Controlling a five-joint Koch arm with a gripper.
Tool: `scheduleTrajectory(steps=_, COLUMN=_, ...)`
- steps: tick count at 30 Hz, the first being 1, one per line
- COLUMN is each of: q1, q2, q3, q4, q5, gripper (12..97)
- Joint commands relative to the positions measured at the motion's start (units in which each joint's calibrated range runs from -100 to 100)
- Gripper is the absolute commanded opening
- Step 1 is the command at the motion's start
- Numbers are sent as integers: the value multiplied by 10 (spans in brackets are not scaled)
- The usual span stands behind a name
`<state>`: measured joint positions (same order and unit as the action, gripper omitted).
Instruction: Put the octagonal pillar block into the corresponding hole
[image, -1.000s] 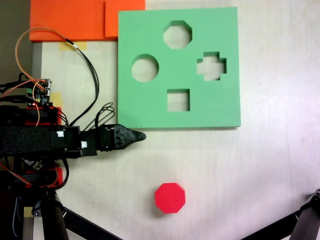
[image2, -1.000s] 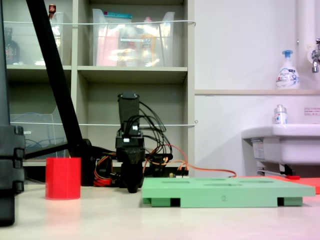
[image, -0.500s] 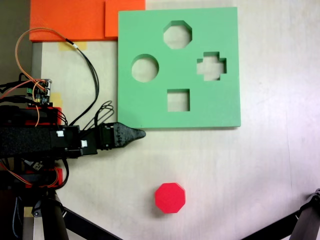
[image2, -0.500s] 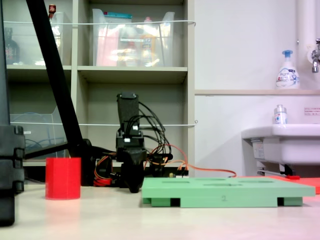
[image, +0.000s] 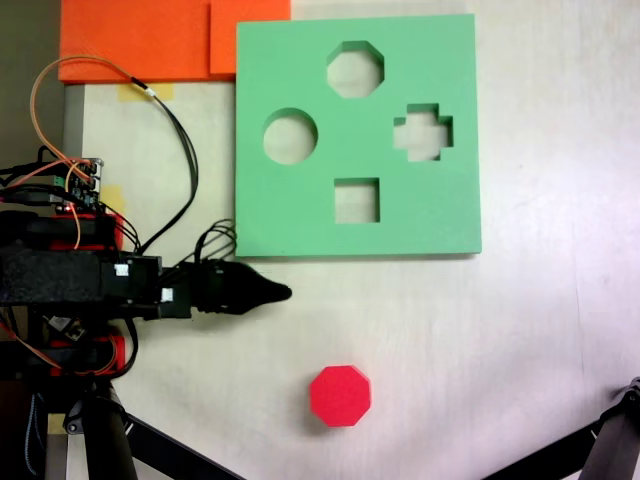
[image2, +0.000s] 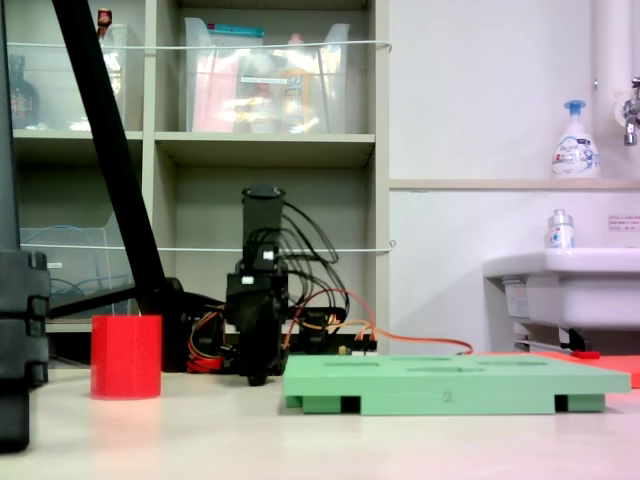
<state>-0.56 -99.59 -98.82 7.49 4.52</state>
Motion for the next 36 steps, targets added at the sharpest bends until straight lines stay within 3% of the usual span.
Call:
scheduleTrajectory(steps=1, q1=-25, q2=-4, q3=-12, q4=-52, q5=-1, gripper=495)
scheduleTrajectory(steps=6, q1=-41, q2=-4, q3=-12, q4=-39, q5=49, gripper=483)
scheduleTrajectory(steps=11, q1=-52, q2=-4, q3=-12, q4=-50, q5=220, gripper=456)
scheduleTrajectory(steps=15, q1=-57, q2=-4, q3=133, q4=-303, q5=320, gripper=454)
scheduleTrajectory(steps=17, q1=-58, q2=-4, q3=238, q4=-428, q5=372, gripper=391)
scheduleTrajectory(steps=26, q1=-61, q2=49, q3=654, q4=-817, q5=399, gripper=397)
scheduleTrajectory(steps=32, q1=-66, q2=194, q3=827, q4=-914, q5=390, gripper=583)
scheduleTrajectory(steps=33, q1=-67, q2=207, q3=838, q4=-916, q5=390, gripper=650)
scheduleTrajectory(steps=35, q1=-67, q2=246, q3=864, q4=-917, q5=394, gripper=901)
scheduleTrajectory(steps=36, q1=-67, q2=268, q3=878, q4=-920, q5=395, gripper=968)
